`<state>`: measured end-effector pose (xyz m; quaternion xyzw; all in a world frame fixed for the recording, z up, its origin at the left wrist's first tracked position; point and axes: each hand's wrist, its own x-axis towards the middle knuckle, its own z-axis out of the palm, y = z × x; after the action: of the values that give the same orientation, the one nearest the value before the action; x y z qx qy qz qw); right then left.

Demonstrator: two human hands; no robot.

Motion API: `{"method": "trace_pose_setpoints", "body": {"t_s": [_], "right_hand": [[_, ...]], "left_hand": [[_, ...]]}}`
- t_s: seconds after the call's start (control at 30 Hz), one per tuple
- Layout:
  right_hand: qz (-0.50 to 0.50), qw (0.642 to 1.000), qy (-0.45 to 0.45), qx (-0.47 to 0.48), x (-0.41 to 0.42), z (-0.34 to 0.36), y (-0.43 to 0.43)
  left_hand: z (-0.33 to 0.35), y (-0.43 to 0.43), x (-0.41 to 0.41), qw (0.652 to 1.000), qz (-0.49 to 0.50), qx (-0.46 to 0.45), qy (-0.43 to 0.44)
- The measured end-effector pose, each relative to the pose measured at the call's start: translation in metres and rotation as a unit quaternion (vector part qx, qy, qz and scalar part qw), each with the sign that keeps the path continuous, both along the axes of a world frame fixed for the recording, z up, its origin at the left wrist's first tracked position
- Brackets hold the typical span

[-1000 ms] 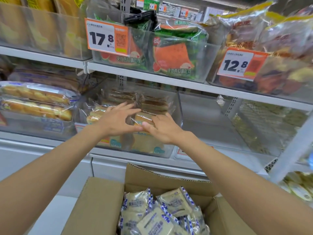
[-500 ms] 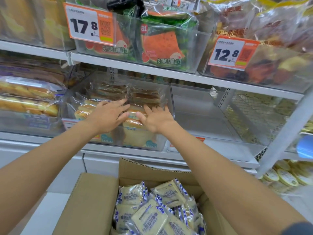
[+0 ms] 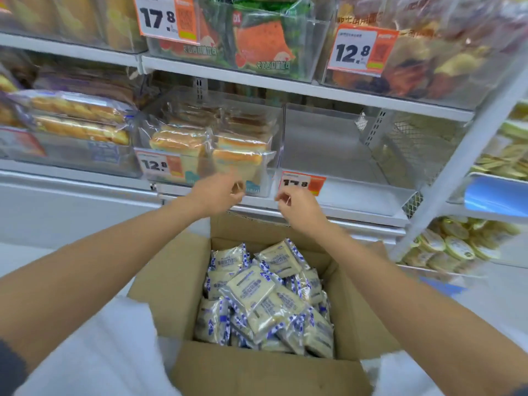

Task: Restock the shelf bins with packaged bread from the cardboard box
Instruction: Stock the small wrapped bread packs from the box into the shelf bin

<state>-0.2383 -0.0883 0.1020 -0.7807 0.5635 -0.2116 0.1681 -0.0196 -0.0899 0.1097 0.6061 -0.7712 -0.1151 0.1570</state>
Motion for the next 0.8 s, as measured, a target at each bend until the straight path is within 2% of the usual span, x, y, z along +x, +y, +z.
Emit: {"method": "trace_pose_setpoints", "body": {"t_s": [0.1, 0.2, 0.3, 0.37, 0.43, 0.57, 0.6, 0.7, 0.73, 0.8], "right_hand": [[-0.005, 0.991, 0.044, 0.126, -0.053, -0.059, 0.031], [-0.029, 0.976, 0.051, 0.209, -0.090, -0.115, 0.049], [-0.011, 0.969, 0.053, 0.242, -0.081, -0.144, 0.044], [0.001, 0.966, 0.031, 0.257, -0.059, -0.159, 0.038], [-0.017, 0.956, 0.020, 0.293, -0.037, -0.176, 0.035], [-0.084, 0.941, 0.090, 0.317, -0.019, -0.210, 0.038], [-0.099, 0.940, 0.066, 0.319, -0.018, -0.212, 0.037], [-0.097, 0.927, -0.115, 0.343, -0.014, -0.191, 0.029], [-0.078, 0.927, -0.157, 0.333, -0.014, -0.178, 0.025], [-0.011, 0.935, -0.187, 0.300, -0.013, -0.145, 0.018]], "left_hand": [[-0.046, 0.029, -0.014, 0.996, -0.003, 0.088, 0.025], [-0.094, 0.048, -0.010, 0.982, 0.017, 0.164, 0.087], [-0.131, 0.059, 0.003, 0.959, 0.093, 0.218, 0.155], [-0.145, 0.060, 0.005, 0.947, 0.137, 0.237, 0.170], [-0.150, 0.058, 0.002, 0.938, 0.151, 0.247, 0.189], [-0.159, 0.058, -0.003, 0.931, 0.146, 0.262, 0.207], [-0.161, 0.059, -0.002, 0.932, 0.149, 0.264, 0.199], [-0.159, 0.060, -0.001, 0.938, 0.158, 0.249, 0.184], [-0.155, 0.060, -0.003, 0.943, 0.143, 0.230, 0.191], [-0.141, 0.061, -0.011, 0.966, 0.066, 0.169, 0.182]]}}
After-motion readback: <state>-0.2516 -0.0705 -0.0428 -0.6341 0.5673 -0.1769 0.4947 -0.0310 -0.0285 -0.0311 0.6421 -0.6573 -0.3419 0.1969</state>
